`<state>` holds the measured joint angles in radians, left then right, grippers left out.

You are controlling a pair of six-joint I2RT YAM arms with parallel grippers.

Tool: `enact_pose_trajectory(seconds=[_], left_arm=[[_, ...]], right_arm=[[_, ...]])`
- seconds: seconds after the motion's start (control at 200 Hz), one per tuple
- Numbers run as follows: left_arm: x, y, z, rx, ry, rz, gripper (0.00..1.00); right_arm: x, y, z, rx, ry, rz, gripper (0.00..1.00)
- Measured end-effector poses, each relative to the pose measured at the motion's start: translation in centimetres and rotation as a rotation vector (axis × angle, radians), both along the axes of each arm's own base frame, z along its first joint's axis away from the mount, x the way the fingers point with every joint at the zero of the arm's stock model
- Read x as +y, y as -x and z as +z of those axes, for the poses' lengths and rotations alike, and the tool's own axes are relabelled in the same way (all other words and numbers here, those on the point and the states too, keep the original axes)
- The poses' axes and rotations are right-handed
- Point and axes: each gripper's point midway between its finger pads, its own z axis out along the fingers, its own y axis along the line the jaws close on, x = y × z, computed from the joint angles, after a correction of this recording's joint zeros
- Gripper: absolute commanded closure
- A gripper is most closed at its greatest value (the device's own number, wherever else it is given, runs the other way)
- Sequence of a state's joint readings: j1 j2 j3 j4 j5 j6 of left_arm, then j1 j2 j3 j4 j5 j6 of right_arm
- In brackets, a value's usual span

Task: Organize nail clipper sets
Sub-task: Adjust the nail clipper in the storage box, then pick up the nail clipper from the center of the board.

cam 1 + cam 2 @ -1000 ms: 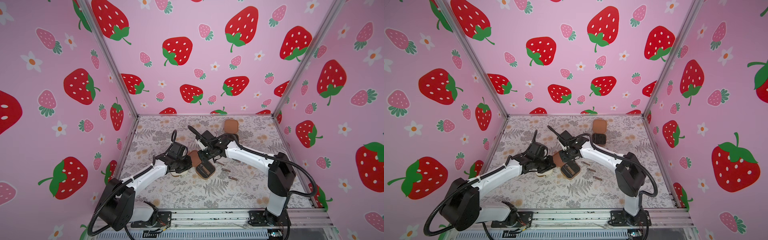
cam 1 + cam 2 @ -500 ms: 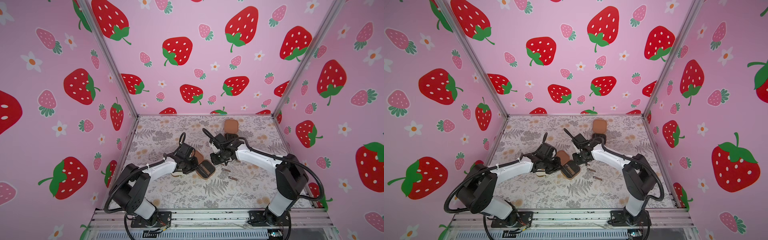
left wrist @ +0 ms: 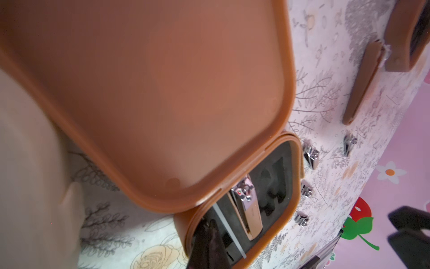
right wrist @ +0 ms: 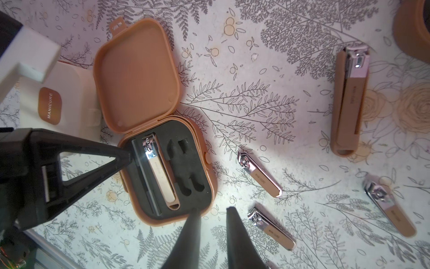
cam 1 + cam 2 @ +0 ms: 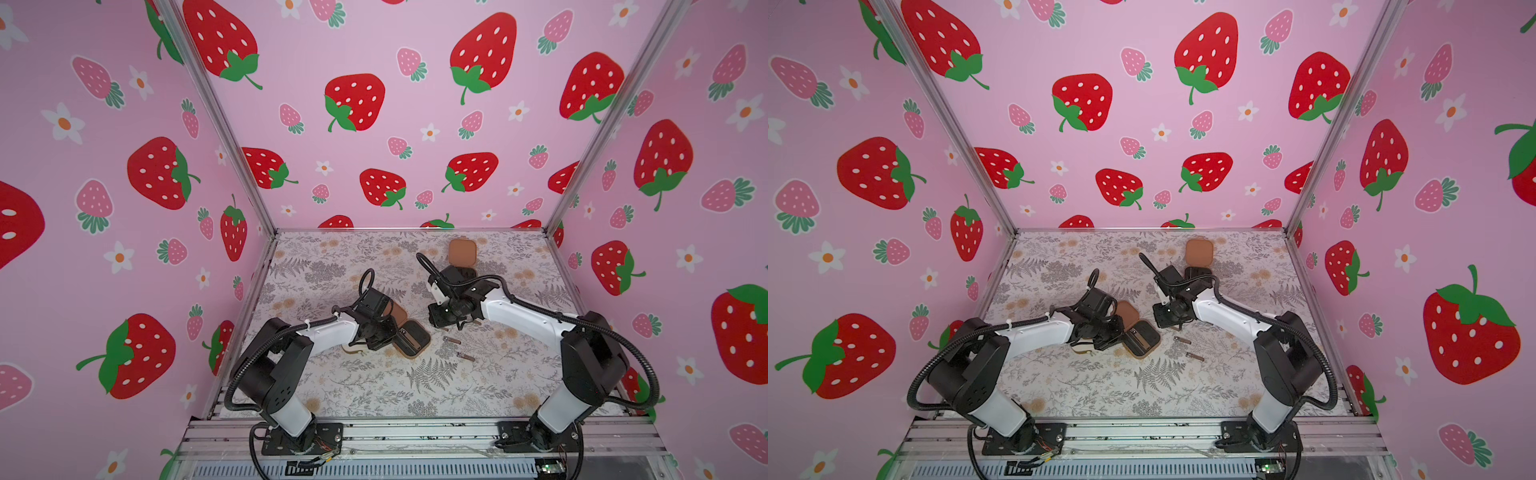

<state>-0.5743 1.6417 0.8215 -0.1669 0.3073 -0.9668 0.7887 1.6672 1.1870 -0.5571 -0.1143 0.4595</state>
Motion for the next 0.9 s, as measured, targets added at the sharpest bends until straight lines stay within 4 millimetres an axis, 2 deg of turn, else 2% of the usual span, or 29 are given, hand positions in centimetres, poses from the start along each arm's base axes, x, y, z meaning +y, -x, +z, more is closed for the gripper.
enact_pose_trajectory(seconds=[0.2,0.305,0.52,0.67,0.775,0.901], left_arm=[[-0.1,-0.2,0.0,-0.006,0.002,0.001,1.0],[0.0,-0.2,0.0,-0.007,0.0,0.002,1.0],[0.1,-0.2,-0.1,-0.011,-0.008,-0.001,1.0],[0.1,-0.2,0.0,-0.017,-0.015,-0.016,1.0],[0.2,-0.2,0.0,-0.017,-0.03,-0.024,1.0],[0.4,-0.2,0.0,-0.018,-0.045,-0.033,1.0]], right_arm=[[-0.7,0.0,-0.5,0.012,0.011,-0.014,0.75],[-1.7,-0.6,0.0,0.008,0.01,-0.043,0.74],[-6.6,-2.4,0.3,-0.012,0.108,-0.132,0.69],[-10.1,-2.9,-0.3,-0.02,0.232,-0.133,0.58],[-11.7,-3.2,-0.6,-0.026,0.295,-0.111,0.54],[-13.2,-3.6,-2.0,-0.009,0.363,-0.069,0.5]])
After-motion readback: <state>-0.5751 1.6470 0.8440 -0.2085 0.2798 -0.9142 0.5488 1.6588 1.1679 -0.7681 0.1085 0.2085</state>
